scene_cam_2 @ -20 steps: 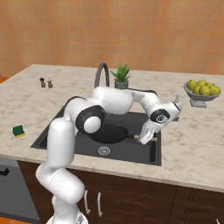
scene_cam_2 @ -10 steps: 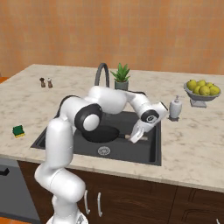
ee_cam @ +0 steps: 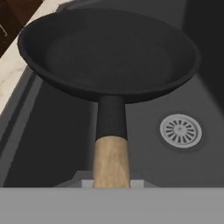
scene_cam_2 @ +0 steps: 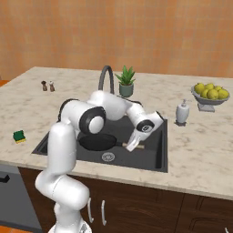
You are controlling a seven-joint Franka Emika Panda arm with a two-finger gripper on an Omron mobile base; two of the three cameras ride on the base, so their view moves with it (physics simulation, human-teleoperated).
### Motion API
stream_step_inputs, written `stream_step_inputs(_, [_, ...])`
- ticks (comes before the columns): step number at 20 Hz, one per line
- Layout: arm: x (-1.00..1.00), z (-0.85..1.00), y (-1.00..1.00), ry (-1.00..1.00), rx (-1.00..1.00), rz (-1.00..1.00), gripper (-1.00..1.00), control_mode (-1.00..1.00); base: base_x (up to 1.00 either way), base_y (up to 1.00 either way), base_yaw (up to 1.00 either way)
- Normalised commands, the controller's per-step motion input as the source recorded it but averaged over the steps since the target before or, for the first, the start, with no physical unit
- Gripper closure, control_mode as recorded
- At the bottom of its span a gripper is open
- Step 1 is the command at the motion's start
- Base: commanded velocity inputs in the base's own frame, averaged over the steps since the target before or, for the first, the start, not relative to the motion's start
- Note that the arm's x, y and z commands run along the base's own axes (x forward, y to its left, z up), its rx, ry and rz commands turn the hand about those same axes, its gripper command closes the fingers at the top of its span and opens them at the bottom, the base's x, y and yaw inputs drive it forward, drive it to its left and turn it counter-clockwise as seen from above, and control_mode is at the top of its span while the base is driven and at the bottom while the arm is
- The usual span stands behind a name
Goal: Pick the pan and sponge and place them into the sink. Then turn on the water.
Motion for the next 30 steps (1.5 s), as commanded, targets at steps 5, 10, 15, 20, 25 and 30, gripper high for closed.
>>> stream_step_inputs(5, [0.21,-0.39,0.02,0.00,0.00,0.00,1.00,-1.00,0.00,0.00,0.00])
stream_step_inputs(10, [0.23,-0.43,-0.10,0.00,0.00,0.00,1.00,-1.00,0.00,0.00,0.00])
stream_step_inputs(15, [0.25,-0.52,0.00,0.00,0.00,0.00,1.00,-1.00,0.00,0.00,0.00])
stream_step_inputs(20, [0.20,-0.51,0.00,0.00,-0.03,0.00,1.00,-1.00,0.00,0.00,0.00])
stream_step_inputs(25, [0.30,-0.31,0.00,0.07,-0.21,-0.02,1.00,-1.00,0.00,0.00,0.00])
stream_step_inputs(30, [0.20,-0.32,0.00,0.01,-0.15,-0.02,1.00,-1.00,0.00,0.00,0.00])
